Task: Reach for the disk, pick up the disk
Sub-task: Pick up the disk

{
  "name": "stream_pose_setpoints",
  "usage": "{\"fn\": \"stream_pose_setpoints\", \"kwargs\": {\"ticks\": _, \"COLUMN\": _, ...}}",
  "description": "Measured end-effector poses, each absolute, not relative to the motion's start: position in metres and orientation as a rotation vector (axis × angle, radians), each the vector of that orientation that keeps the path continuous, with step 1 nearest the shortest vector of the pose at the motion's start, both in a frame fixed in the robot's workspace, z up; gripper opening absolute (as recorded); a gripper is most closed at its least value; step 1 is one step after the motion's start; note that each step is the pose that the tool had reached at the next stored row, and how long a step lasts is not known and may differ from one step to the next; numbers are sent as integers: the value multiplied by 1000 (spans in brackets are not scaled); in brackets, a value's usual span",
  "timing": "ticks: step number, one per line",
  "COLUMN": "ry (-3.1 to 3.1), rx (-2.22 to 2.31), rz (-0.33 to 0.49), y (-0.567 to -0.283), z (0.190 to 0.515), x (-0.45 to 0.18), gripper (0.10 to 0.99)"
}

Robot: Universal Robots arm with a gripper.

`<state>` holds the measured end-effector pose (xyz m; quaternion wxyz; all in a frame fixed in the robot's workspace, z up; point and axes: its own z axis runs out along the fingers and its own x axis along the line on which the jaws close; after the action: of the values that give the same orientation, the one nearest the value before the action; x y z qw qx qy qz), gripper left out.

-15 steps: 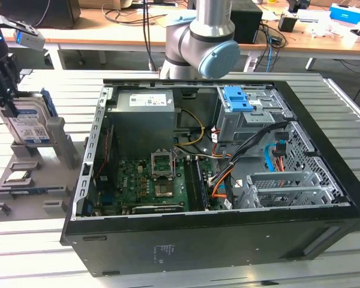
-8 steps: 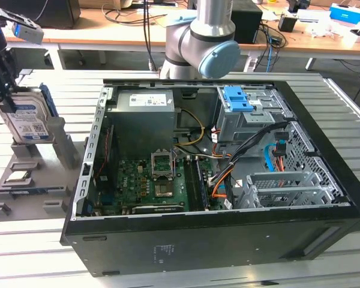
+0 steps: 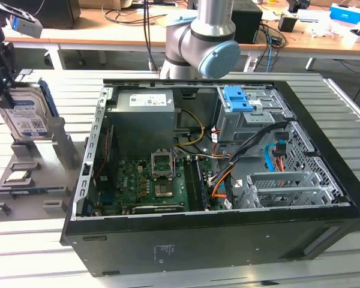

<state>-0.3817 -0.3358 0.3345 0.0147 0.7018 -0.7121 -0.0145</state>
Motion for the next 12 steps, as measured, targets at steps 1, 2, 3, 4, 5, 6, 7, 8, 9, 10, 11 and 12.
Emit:
{"fn": "stream_pose_setpoints", "kwargs": {"ticks": 1, "ry": -2216, "rx": 2184, "rz": -45, "y": -336, "z": 337, "x": -381, "gripper": 365}}
{"fn": "stream_pose_setpoints", "kwargs": {"ticks": 2, "ry": -2216, "rx": 2184, "rz": -46, "y": -336, "z": 340, "x": -381, "gripper": 365}}
{"fn": "stream_pose_setpoints", "kwargs": {"ticks": 3, "ry": -2216, "rx": 2184, "rz": -46, "y": -336, "z": 341, "x": -381, "gripper": 365}}
{"fn": "stream_pose_setpoints", "kwargs": {"ticks": 4, "ry": -2216, "rx": 2184, "rz": -46, "y": -336, "z": 344, "x": -381, "gripper": 365}}
{"fn": "stream_pose_setpoints", "kwargs": {"ticks": 5, "ry": -2216, "rx": 2184, "rz": -46, "y": -336, "z": 346, "x": -381, "gripper": 365}}
{"fn": "stream_pose_setpoints", "kwargs": {"ticks": 6, "ry": -2216, "rx": 2184, "rz": -46, "y": -336, "z": 348, "x": -381, "gripper": 365}}
{"fn": "stream_pose_setpoints", "kwargs": {"ticks": 7, "ry": -2216, "rx": 2184, "rz": -47, "y": -336, "z": 350, "x": -380, "gripper": 365}}
{"fn": "stream_pose_setpoints", "kwargs": {"ticks": 8, "ry": -2216, "rx": 2184, "rz": -47, "y": -336, "z": 351, "x": -380, "gripper": 365}}
{"fn": "stream_pose_setpoints", "kwargs": {"ticks": 9, "ry": -2216, "rx": 2184, "rz": -47, "y": -336, "z": 352, "x": -380, "gripper": 365}}
{"fn": "stream_pose_setpoints", "kwargs": {"ticks": 10, "ry": -2215, "rx": 2184, "rz": -47, "y": -336, "z": 354, "x": -380, "gripper": 365}}
{"fn": "stream_pose_setpoints", "kwargs": {"ticks": 11, "ry": -2215, "rx": 2183, "rz": -47, "y": -336, "z": 355, "x": -380, "gripper": 365}}
{"fn": "stream_pose_setpoints", "kwargs": {"ticks": 12, "ry": -2215, "rx": 2183, "rz": -47, "y": -336, "z": 356, "x": -380, "gripper": 365}}
